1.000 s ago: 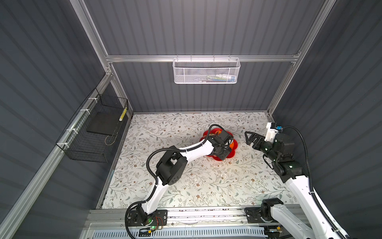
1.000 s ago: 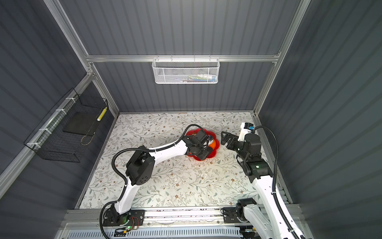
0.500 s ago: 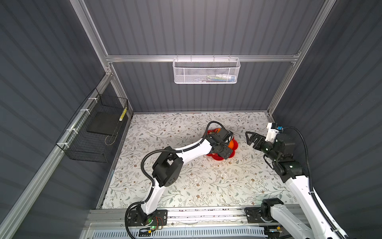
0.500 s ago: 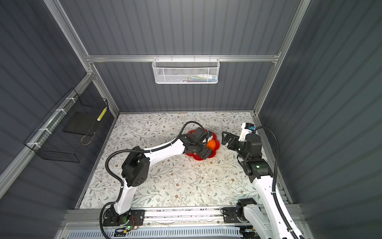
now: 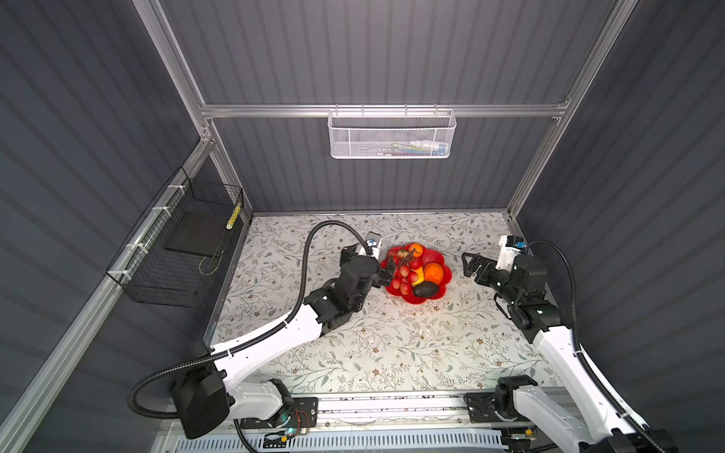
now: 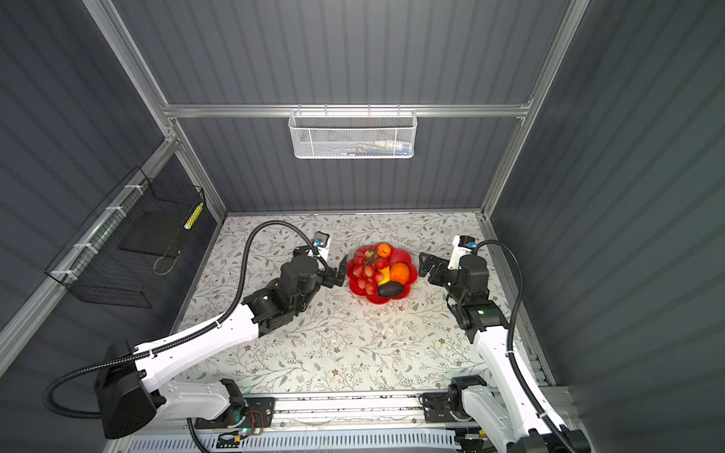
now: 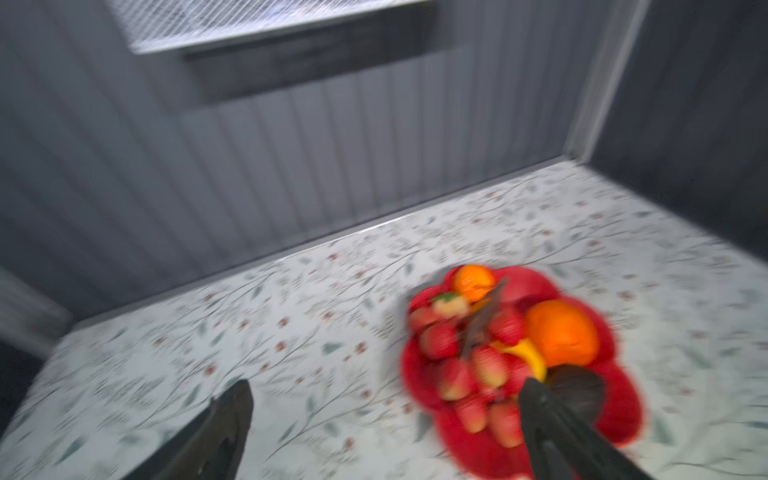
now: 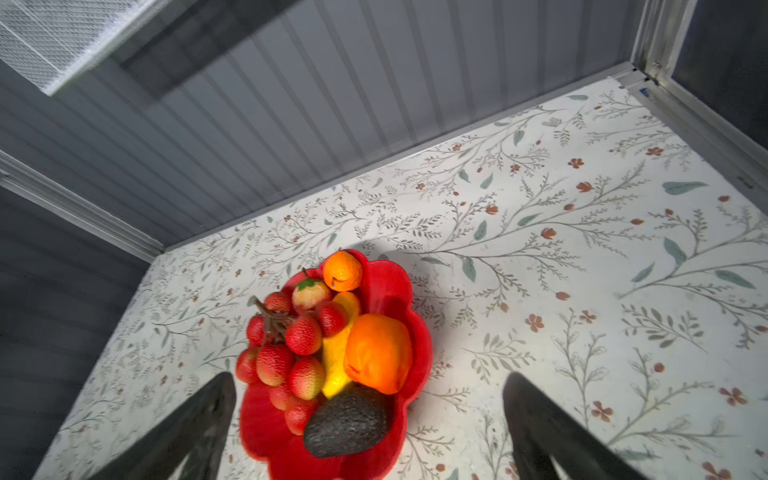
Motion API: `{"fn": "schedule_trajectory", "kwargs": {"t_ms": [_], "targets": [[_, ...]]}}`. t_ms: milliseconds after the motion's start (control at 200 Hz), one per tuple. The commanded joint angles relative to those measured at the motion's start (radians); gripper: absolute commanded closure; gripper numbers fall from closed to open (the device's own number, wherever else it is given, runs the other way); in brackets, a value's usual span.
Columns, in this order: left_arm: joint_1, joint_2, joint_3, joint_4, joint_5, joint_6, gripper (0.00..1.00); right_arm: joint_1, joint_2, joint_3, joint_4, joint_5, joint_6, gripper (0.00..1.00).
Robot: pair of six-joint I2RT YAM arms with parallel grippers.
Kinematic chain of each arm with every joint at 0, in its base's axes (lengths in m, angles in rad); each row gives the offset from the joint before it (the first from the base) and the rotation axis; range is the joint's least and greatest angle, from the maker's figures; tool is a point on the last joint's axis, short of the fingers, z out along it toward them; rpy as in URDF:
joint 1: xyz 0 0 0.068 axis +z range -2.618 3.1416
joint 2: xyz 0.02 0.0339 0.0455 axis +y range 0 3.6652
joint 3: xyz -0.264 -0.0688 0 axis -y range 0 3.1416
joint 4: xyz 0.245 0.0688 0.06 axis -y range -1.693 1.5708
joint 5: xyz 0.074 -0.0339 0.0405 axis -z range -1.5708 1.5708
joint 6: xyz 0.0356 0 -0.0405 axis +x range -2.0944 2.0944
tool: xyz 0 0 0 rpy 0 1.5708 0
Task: Place and organize the fake fruits in the fruit bowl
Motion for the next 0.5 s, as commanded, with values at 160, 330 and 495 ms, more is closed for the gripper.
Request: {"fn": "schedule_trajectory", "kwargs": {"t_ms": [160, 330, 495], "targets": [[0.322, -0.197, -0.495, 0.349, -0.114, 0.054, 0.0, 0.013, -0.046, -0.222, 0.28, 0.397, -0.227, 0.01], [0.614, -0.068, -0.523, 0.442, 0.132, -0.018, 0.0, 0.004, 0.099, -0.349, 0.663, 0.456, -0.345, 0.01], [0.686, 0.19, -0.438, 0.539, 0.25, -0.036, 0.0, -0.042, 0.392, -0.411, 1.078, 0.351, -0.391, 0.01]]}}
